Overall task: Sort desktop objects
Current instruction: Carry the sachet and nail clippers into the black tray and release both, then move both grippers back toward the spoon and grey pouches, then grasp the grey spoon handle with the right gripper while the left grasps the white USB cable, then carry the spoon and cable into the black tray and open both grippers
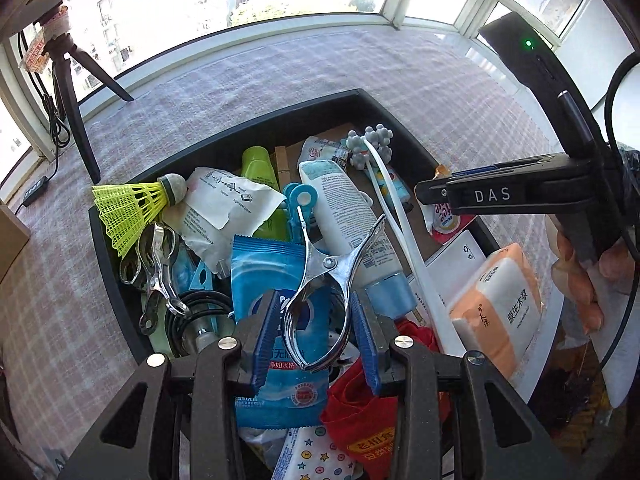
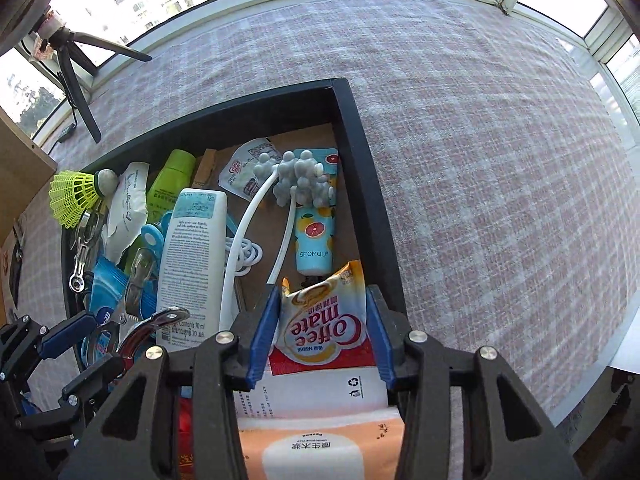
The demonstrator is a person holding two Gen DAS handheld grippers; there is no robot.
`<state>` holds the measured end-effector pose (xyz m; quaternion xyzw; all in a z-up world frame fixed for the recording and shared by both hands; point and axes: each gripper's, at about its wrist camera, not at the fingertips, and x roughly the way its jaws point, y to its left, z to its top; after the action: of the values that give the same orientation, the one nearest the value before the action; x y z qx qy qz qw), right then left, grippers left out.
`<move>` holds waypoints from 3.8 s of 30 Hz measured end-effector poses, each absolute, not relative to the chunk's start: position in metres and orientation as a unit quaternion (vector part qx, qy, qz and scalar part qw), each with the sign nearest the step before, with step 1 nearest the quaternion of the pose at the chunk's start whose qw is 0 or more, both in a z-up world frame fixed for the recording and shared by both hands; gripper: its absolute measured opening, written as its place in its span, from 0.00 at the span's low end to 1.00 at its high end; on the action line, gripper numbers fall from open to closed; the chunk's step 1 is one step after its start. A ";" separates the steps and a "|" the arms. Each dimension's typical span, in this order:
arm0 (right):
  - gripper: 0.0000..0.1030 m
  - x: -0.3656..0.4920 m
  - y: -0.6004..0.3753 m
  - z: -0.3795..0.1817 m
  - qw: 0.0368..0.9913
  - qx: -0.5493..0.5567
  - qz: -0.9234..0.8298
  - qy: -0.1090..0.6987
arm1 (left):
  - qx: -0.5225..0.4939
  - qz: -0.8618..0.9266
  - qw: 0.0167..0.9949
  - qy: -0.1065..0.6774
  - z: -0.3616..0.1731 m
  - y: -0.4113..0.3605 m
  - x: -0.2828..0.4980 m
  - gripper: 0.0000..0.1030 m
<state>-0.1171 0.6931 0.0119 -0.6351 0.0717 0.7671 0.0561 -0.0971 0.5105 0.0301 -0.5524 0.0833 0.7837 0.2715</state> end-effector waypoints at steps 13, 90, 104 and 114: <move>0.43 -0.125 0.661 0.042 0.024 -0.608 0.790 0.068 | -0.533 0.809 0.236 0.079 0.051 0.456 -0.087 0.34; 0.08 -0.037 0.141 -0.042 -0.331 -0.643 0.686 -0.081 | -0.605 0.787 0.005 -0.123 -0.039 -0.017 0.079 0.11; 0.08 -0.037 0.224 0.018 -0.330 -0.594 0.731 -0.065 | -0.565 0.818 -0.003 -0.111 0.015 0.081 0.058 0.11; 0.08 -0.053 0.428 0.044 -0.248 -0.588 0.770 -0.010 | -0.550 0.828 0.077 -0.081 0.045 0.255 -0.013 0.11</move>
<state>-0.0534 0.4278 0.0439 -0.5875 -0.0104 0.7701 -0.2484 -0.0127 0.2549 0.0455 -0.5499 -0.0813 0.8277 0.0773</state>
